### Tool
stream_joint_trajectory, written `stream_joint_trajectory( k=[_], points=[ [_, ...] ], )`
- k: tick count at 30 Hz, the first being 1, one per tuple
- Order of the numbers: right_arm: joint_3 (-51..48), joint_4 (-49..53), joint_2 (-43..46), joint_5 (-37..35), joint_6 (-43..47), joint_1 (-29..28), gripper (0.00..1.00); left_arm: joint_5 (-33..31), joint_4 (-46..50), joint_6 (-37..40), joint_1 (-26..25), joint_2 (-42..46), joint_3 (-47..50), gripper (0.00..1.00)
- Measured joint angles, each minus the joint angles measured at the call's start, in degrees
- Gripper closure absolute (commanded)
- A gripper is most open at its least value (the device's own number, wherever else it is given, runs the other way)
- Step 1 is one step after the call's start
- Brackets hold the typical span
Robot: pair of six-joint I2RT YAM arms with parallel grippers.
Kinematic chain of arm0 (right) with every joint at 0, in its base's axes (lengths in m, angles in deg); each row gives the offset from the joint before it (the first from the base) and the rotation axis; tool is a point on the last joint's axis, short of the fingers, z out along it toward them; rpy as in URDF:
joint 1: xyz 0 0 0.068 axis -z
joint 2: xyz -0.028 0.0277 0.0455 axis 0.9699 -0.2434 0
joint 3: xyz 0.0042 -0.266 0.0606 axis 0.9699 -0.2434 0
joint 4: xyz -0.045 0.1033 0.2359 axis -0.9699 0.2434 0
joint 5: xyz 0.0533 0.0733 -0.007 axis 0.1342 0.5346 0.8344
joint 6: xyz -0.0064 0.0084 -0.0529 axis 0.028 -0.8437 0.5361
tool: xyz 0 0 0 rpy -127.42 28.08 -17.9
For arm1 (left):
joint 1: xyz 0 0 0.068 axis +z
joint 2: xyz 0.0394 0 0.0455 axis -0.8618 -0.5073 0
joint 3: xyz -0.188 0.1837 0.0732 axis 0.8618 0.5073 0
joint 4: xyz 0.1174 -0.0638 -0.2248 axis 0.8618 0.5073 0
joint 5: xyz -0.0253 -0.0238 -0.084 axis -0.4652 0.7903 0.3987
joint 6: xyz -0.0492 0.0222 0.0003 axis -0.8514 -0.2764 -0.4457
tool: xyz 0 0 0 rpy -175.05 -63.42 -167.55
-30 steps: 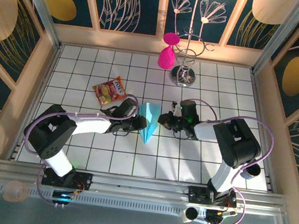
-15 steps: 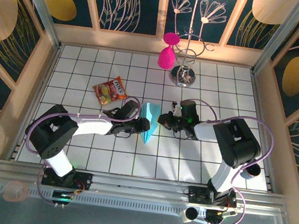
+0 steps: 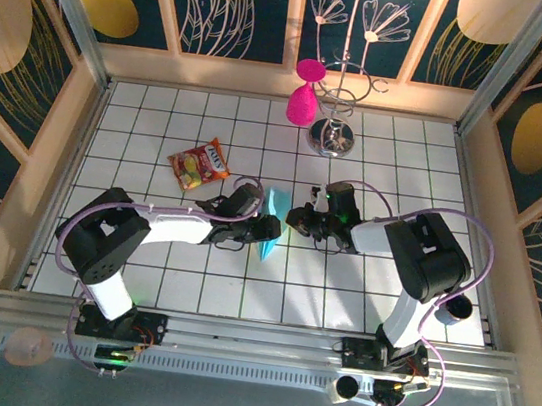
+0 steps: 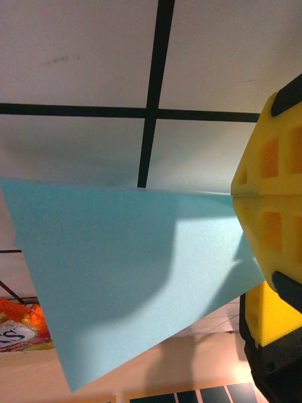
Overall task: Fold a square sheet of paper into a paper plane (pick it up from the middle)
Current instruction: Move the paper plane to the top-center of the table.
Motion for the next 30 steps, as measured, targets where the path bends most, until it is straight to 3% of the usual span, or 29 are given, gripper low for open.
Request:
stream_joint_trajectory(
  k=[6, 18, 30],
  points=[
    [0.0, 0.0, 0.0, 0.0, 0.0, 0.0, 1.0, 0.0, 0.0, 0.4, 0.0, 0.0, -0.2, 0.44],
    [0.0, 0.0, -0.2, 0.0, 0.0, 0.0, 1.0, -1.9, 3.1, 1.4, -0.3, -2.4, -1.7, 0.68],
    [0.0, 0.0, -0.2, 0.0, 0.0, 0.0, 0.99, -3.5, 4.0, 1.7, -0.3, -2.4, -2.3, 0.7]
  ],
)
